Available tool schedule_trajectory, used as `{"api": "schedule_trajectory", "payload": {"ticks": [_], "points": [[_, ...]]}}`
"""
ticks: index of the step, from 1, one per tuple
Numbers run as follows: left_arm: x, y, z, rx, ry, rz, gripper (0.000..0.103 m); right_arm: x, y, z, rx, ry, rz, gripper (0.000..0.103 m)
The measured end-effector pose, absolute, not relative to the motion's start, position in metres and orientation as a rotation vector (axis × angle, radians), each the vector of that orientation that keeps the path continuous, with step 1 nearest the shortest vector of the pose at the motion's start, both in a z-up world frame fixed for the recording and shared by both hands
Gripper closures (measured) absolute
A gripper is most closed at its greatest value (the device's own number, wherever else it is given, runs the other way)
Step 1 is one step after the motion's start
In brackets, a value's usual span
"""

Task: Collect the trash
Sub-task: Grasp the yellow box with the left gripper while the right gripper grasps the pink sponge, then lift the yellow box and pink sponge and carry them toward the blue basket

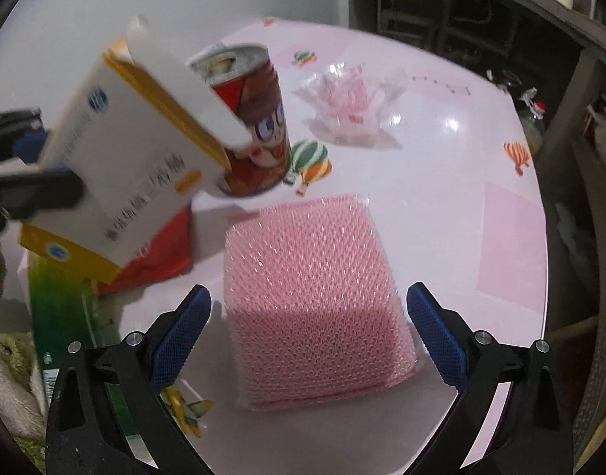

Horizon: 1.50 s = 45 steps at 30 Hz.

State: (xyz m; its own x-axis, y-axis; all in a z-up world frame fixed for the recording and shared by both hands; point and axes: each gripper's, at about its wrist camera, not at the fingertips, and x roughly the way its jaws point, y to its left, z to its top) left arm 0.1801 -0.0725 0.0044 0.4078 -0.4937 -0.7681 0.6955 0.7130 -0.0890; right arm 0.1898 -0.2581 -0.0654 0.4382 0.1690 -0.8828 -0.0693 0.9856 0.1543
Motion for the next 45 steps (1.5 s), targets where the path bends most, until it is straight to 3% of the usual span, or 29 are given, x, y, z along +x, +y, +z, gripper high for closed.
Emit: {"api": "schedule_trajectory", "payload": {"ticks": [4, 12, 17, 22, 36, 40, 45], "points": [[0.182, -0.073, 0.006, 0.248, 0.866, -0.760, 0.073, 0.180, -0.260, -0.070, 0.120, 1.112, 0.089, 0.015], [0.184, -0.077, 0.007, 0.239, 0.860, -0.771, 0.073, 0.135, -0.281, -0.069, 0.298, 1.079, -0.065, 0.019], [0.184, -0.082, 0.008, 0.233, 0.855, -0.774, 0.073, 0.115, -0.295, -0.066, 0.368, 1.093, -0.183, 0.019], [0.185, -0.082, 0.008, 0.223, 0.849, -0.780, 0.073, 0.117, -0.288, -0.071, 0.291, 1.132, -0.222, 0.009], [0.187, -0.081, 0.012, 0.217, 0.843, -0.781, 0.073, 0.125, -0.277, -0.079, 0.234, 1.113, -0.265, 0.008], [0.187, -0.081, 0.013, 0.216, 0.837, -0.782, 0.073, 0.124, -0.279, -0.077, 0.247, 1.098, -0.277, 0.018], [0.186, -0.082, 0.014, 0.219, 0.829, -0.781, 0.073, 0.123, -0.283, -0.075, 0.266, 1.087, -0.290, 0.023]]}}
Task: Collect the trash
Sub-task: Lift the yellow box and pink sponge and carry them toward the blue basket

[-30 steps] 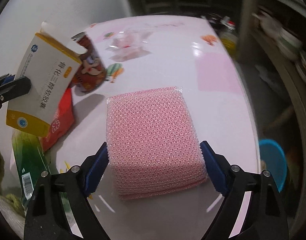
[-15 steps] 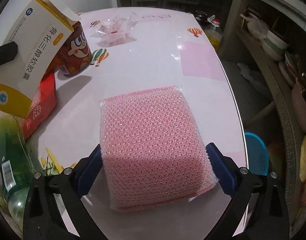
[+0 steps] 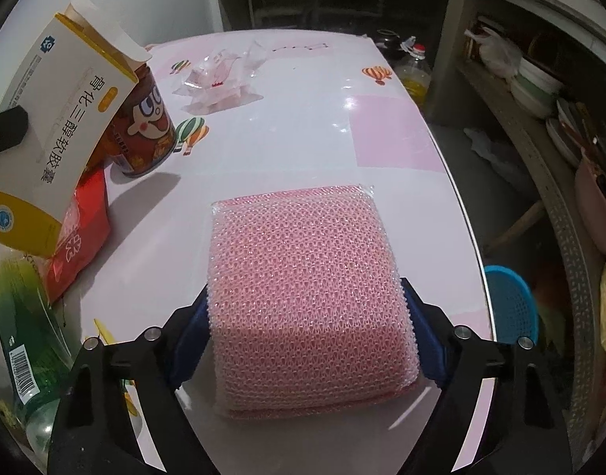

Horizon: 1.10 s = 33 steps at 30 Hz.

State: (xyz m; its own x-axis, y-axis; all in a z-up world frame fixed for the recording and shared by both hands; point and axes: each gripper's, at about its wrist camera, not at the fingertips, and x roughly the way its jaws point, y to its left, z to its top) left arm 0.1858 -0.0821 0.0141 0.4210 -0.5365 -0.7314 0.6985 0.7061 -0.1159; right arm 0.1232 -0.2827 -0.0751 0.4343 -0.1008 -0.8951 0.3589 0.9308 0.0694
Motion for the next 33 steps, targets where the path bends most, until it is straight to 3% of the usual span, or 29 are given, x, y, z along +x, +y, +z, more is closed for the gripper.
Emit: {"api": "schedule_trajectory", "payload": {"ticks": [33], "points": [[0.163, -0.099, 0.061, 0.205, 0.703, -0.783, 0.074, 0.067, -0.320, -0.006, 0.459, 0.860, -0.429, 0.025]]}}
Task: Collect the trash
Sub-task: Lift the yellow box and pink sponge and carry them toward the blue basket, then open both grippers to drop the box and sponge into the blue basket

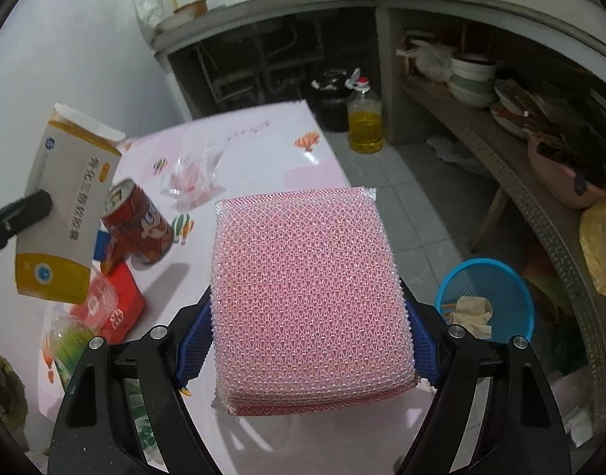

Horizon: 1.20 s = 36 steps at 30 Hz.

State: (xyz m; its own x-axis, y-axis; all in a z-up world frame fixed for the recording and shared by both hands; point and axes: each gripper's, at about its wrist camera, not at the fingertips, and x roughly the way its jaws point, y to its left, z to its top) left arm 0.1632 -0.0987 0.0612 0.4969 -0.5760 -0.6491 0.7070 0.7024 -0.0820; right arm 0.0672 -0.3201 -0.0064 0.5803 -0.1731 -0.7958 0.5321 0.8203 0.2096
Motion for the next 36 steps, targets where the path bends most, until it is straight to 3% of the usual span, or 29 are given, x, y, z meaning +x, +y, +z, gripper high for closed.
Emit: {"api": "schedule_trajectory", "payload": {"ticks": [16, 27, 36], "points": [[0.133, -0.197, 0.088, 0.319, 0.661, -0.946, 0.074, -0.012, -0.373, 0.009, 0.626, 0.706, -0.571, 0.025], [0.130, -0.331, 0.063, 0.326, 0.922, -1.174, 0.074, -0.110, -0.439, -0.032, 0.895, 0.647, -0.815, 0.025], [0.122, -0.443, -0.009, 0.422, 1.146, -1.193, 0.073, -0.153, -0.481, -0.104, 1.161, 0.639, -0.895, 0.025]]}}
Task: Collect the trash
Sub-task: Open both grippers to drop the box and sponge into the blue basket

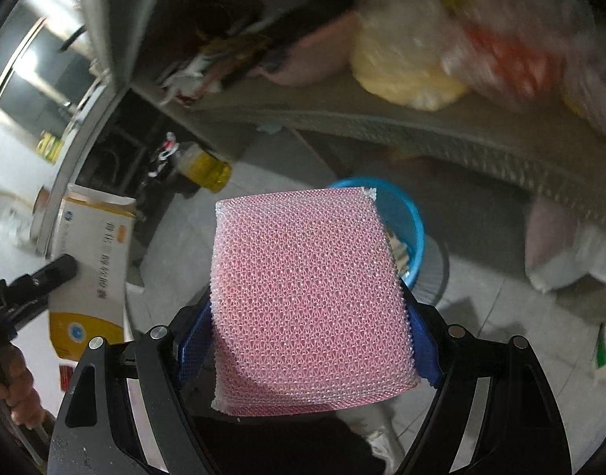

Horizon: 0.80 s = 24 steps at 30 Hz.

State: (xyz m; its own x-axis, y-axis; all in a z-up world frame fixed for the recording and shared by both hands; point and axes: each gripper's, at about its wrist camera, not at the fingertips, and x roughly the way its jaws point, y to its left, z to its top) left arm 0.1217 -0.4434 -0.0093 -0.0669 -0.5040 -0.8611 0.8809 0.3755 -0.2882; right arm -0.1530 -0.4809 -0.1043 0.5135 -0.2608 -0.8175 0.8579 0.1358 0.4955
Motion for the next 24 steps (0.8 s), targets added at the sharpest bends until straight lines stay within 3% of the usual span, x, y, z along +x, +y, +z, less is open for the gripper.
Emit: {"api": "schedule_trajectory", "payload": {"ticks": [10, 11, 12, 14, 18, 24], "points": [[0.130, -0.523, -0.087, 0.499, 1.273, -1.138, 0.072, -0.137, -0.530, -0.180, 1.328, 0.654, -0.919, 0.020], [0.131, -0.531, -0.090, 0.493, 1.277, -1.142, 0.066, -0.135, -0.533, -0.184, 1.325, 0.654, -0.929, 0.016], [0.132, -0.537, -0.093, 0.484, 1.283, -1.149, 0.052, -0.130, -0.540, -0.194, 1.321, 0.649, -0.927, 0.013], [0.136, -0.546, -0.099, 0.470, 1.272, -1.130, 0.043, -0.129, -0.546, -0.213, 1.330, 0.661, -0.932, 0.012], [0.140, -0.545, -0.105, 0.457, 1.297, -1.119, 0.043, -0.128, -0.550, -0.250, 1.353, 0.735, -0.952, 0.012], [0.140, -0.521, -0.090, 0.482, 1.242, -1.124, 0.041, -0.143, -0.527, -0.242, 1.324, 0.716, -0.976, 0.012]]}}
